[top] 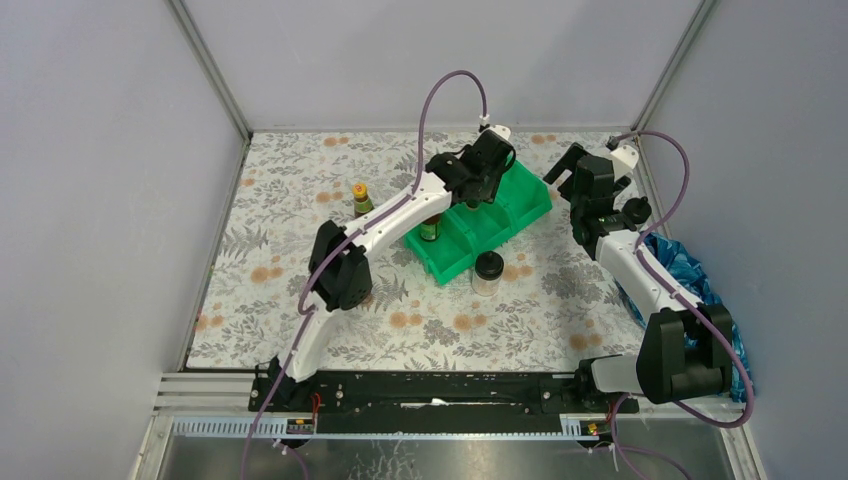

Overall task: Organize the condiment bottles
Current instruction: Place the bottle in the storage box.

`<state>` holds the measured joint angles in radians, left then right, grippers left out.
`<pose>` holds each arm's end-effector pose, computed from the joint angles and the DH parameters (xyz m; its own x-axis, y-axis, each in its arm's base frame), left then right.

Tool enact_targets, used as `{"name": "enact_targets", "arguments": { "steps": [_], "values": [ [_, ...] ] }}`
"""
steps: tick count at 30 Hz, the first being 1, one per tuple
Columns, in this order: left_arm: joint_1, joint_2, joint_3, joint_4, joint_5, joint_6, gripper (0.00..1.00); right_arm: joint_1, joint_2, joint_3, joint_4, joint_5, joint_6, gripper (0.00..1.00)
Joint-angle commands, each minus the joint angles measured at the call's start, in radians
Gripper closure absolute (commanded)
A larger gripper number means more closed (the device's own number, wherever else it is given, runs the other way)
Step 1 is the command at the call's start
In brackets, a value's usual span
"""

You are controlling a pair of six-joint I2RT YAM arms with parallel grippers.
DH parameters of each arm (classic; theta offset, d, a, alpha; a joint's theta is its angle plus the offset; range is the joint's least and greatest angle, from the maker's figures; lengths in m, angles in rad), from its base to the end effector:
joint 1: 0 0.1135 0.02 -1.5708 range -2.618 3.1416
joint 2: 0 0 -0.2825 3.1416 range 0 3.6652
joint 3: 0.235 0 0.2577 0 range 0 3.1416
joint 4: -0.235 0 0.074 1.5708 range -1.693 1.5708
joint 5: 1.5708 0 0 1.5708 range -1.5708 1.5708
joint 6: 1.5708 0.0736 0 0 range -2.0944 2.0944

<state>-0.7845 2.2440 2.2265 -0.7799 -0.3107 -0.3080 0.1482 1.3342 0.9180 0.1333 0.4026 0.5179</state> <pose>0.4040 -0.3715 0.2869 -0.6407 0.2317 -0.7320 0.3434 0.9392 -0.0033 0.3438 0.0222 0.3021 -0.1229 0.4422 -0.8885 0.3420 0.8593 0.3804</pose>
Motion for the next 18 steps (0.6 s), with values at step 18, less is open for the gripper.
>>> {"name": "enact_targets", "arguments": {
  "steps": [18],
  "values": [
    [0.073,0.071,-0.026,0.094,0.079,-0.039,1.00,-0.006,0.030,0.022,0.082,0.027,0.004,0.00]
  ]
}}
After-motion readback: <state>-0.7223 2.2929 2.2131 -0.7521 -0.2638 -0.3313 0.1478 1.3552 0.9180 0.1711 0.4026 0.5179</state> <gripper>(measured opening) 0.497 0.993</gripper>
